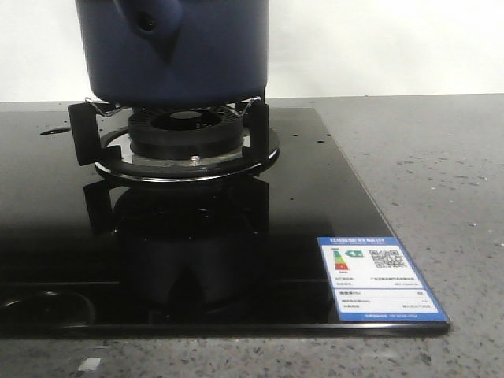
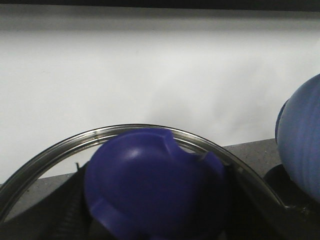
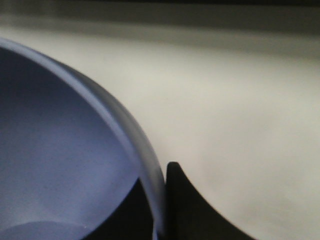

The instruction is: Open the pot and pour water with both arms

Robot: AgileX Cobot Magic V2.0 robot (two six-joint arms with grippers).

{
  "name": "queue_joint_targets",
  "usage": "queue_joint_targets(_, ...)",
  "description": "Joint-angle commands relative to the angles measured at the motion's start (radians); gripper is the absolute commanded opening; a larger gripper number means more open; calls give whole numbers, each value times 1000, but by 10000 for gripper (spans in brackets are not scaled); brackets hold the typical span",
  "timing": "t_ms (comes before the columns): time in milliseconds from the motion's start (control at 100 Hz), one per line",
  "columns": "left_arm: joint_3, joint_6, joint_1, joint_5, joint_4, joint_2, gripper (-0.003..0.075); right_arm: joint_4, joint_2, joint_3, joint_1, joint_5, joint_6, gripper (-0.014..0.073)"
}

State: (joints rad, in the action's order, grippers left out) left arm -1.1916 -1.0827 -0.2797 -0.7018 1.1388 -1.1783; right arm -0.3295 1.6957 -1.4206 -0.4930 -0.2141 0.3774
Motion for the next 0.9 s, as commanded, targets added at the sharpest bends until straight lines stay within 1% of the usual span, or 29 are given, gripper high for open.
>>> queue_joint_targets(0,-40,8,-4,32,66,25,380,8,-71,11,-15,-217,2,-42)
queue_joint_targets(160,-40,8,-4,31,66,25,380,25,-80,74,-42,-378,2,-42)
queue_joint_targets(280,-40,8,-4,30,66,25,380,28,-80,89,-52,-465,-1,-42)
queue_joint_targets(450,-40,8,-4,30,66,25,380,65,-80,89,-54,-525,-1,-42)
queue_joint_targets(680,-40,8,-4,32,68,25,380,70,-80,89,-54,-627,-1,-42)
queue_joint_targets(890,-40,8,-4,32,68,25,380,124,-80,89,-54,-665,-1,-42)
